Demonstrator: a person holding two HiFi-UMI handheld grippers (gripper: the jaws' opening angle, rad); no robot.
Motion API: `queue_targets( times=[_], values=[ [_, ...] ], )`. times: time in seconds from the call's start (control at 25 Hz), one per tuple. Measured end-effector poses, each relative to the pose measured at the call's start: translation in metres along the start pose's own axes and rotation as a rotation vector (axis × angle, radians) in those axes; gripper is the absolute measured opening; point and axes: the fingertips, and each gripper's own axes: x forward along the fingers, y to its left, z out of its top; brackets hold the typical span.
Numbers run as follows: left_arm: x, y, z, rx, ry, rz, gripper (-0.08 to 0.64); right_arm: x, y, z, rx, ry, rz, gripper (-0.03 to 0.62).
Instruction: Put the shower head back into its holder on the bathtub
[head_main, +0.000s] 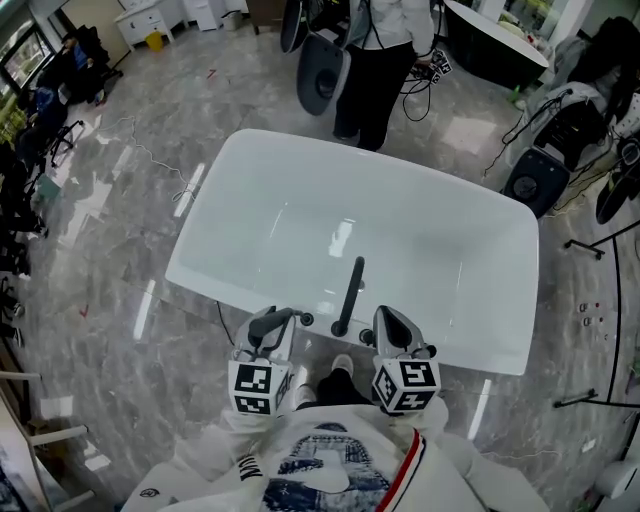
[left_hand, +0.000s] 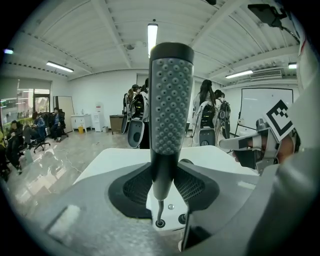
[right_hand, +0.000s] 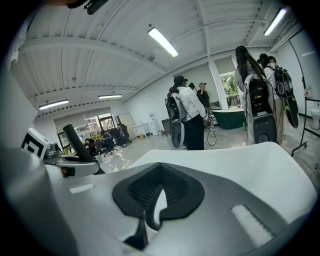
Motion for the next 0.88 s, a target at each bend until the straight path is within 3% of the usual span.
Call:
queue_targets(
  times=[0.36, 0.88],
  values=[
    [0.018, -0.004, -0.009, -0.012, 0.030, 0.029, 0.140, 0.009, -0.030, -0.007, 0.020, 0.020, -0.007, 0.006],
    [0.045, 0.003, -0.028, 0.015, 0.075, -0.028, 0.140, 0.031, -0.040, -0.030, 0.067, 0.064, -0.070, 0.006]
  ],
)
